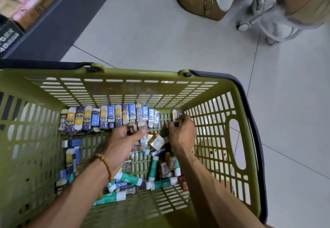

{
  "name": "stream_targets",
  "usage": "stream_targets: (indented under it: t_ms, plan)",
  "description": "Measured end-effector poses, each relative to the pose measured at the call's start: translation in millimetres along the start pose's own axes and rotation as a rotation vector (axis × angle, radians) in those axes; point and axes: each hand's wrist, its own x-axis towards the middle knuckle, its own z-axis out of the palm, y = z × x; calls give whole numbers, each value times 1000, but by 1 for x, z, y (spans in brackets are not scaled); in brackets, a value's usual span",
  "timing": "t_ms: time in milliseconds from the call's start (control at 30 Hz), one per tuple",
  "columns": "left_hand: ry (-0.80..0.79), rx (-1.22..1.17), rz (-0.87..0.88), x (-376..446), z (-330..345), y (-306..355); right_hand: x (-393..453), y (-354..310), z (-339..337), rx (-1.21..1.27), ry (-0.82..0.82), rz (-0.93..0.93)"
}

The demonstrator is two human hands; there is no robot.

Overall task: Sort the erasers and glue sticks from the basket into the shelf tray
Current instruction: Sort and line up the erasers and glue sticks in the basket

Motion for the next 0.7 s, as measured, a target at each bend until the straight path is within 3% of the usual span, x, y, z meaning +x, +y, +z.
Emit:
stream_targets:
  t_ms: [167, 700]
  plan:
    - [-4, 11, 19, 0, 1, 0, 5, -5, 12, -179, -20, 50]
    - [104, -11, 29, -10, -19, 1, -22, -38, 2, 89, -118, -87]
